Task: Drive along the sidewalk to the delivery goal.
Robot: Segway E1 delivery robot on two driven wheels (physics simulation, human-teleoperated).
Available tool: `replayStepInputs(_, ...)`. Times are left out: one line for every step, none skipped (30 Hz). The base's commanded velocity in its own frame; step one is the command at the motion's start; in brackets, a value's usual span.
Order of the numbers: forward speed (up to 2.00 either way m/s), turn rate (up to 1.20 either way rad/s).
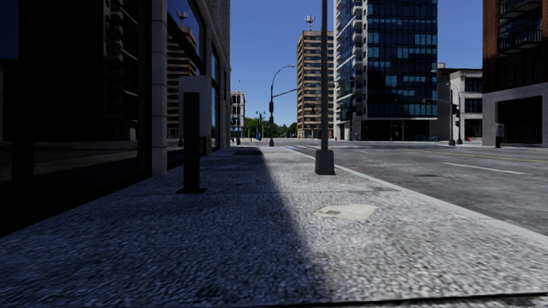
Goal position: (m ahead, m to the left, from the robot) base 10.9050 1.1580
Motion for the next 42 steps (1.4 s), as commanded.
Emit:
replayStepInputs(2.00,0.00)
replayStepInputs(2.00,0.00)
replayStepInputs(2.00,0.00)
replayStepInputs(2.00,0.00)
replayStepInputs(2.00,0.00)
replayStepInputs(2.00,0.00)
replayStepInputs(2.00,0.00)
replayStepInputs(2.00,0.00)
replayStepInputs(2.00,0.00)
replayStepInputs(2.00,0.00)
replayStepInputs(2.00,0.00)
replayStepInputs(2.00,0.00)
replayStepInputs(2.00,0.00)
replayStepInputs(2.00,0.00)
replayStepInputs(2.00,0.00)
replayStepInputs(2.00,0.00)
replayStepInputs(2.00,0.00)
replayStepInputs(2.00,0.00)
replayStepInputs(2.00,0.00)
replayStepInputs(2.00,0.00)
replayStepInputs(2.00,0.00)
replayStepInputs(2.00,0.00)
replayStepInputs(2.00,0.00)
replayStepInputs(2.00,0.05)
replayStepInputs(2.00,0.13)
replayStepInputs(2.00,0.17)
replayStepInputs(2.00,0.21)
replayStepInputs(2.00,0.21)
replayStepInputs(2.00,0.23)
replayStepInputs(2.00,0.26)
replayStepInputs(2.00,0.27)
replayStepInputs(2.00,0.27)
replayStepInputs(2.00,0.31)
replayStepInputs(2.00,0.36)
replayStepInputs(2.00,0.37)
replayStepInputs(2.00,0.37)
replayStepInputs(2.00,0.37)
replayStepInputs(2.00,0.37)
replayStepInputs(2.00,0.37)
replayStepInputs(2.00,0.37)
replayStepInputs(2.00,0.28)
replayStepInputs(2.00,0.28)
